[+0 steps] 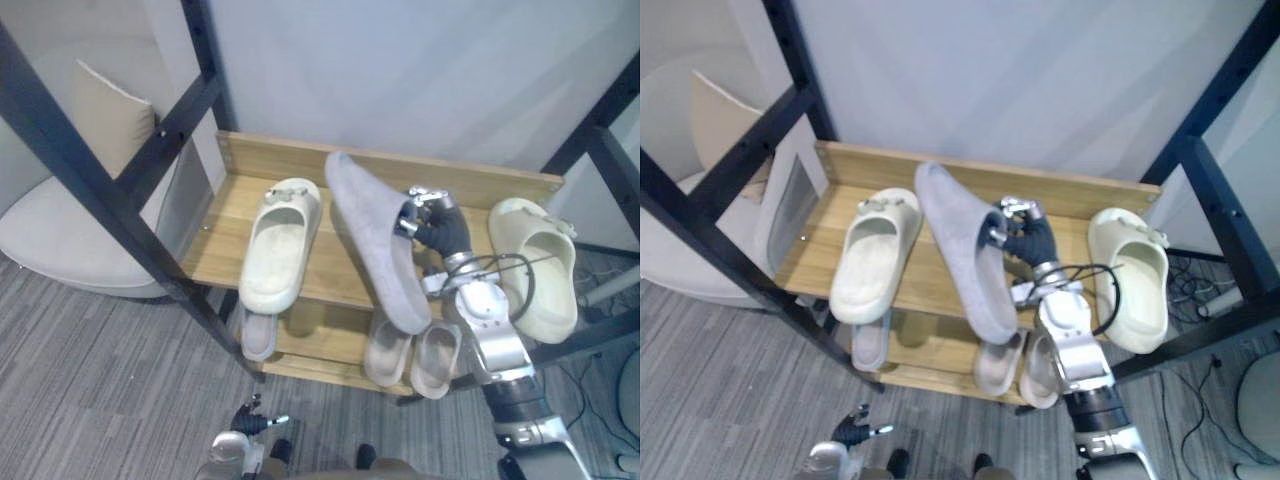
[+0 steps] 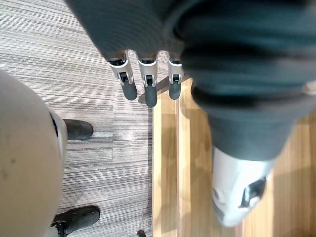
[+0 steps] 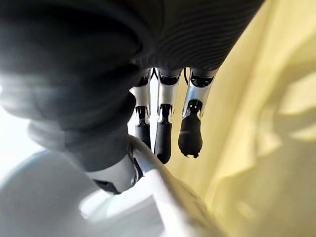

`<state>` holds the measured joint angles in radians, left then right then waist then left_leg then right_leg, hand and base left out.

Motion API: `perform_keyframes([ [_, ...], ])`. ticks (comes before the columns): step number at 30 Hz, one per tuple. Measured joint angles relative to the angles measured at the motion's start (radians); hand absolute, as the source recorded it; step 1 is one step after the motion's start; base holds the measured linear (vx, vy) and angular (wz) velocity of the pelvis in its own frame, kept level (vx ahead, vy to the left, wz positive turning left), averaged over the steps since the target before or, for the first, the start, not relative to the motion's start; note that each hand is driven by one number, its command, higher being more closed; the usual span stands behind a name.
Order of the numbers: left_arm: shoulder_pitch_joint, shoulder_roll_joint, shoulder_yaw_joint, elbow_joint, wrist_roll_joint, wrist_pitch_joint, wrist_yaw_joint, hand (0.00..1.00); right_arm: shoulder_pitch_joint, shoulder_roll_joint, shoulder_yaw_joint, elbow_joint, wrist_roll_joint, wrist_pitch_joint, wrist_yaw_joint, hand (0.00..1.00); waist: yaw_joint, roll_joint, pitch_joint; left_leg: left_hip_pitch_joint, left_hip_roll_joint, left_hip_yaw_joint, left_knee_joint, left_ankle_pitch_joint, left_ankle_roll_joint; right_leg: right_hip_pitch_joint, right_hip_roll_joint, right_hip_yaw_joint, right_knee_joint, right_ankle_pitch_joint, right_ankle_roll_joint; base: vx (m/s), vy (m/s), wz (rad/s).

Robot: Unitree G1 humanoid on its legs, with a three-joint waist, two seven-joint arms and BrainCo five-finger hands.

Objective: Organize the slippers on the shoe rack

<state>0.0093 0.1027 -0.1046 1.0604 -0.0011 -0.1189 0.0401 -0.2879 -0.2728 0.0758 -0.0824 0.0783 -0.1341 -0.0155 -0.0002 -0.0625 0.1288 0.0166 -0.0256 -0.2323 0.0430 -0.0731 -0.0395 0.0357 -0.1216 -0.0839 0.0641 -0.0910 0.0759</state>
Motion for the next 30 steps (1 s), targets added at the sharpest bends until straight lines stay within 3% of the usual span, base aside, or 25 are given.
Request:
perform_keyframes([
  [14,0.000,0.000,0.000,0.012,0.004,-0.002,0.004,0.00,0.155,0.049,-0.005,-0.242,0.045,-0.068,-0.001,1.00,0.000,0.005,-0.006,0.016,-0.001,-0.001,0.006,0.002,-0.002,0.001,-0.002,0.004,0.039,-0.011,0.003,-0.02,0.005,0.00],
  [21,0.002,0.002,0.000,0.033,0.021,-0.003,0.004,0.00,0.261,0.071,0.027,-0.308,0.128,-0.094,0.077,1.00,-0.002,0.005,-0.026,0.034,-0.001,-0.001,0.010,0.002,-0.003,0.021,-0.002,0.004,0.039,-0.011,0.003,0.00,0.000,0.00],
  [30,0.001,0.011,-0.025,0.062,0.040,-0.005,0.003,0.00,0.388,0.025,0.198,-0.339,0.160,-0.096,0.188,1.00,-0.007,0.008,-0.036,0.079,-0.001,0.000,0.007,0.005,-0.006,0.034,-0.004,0.012,0.089,-0.031,0.002,-0.05,0.000,-0.01],
])
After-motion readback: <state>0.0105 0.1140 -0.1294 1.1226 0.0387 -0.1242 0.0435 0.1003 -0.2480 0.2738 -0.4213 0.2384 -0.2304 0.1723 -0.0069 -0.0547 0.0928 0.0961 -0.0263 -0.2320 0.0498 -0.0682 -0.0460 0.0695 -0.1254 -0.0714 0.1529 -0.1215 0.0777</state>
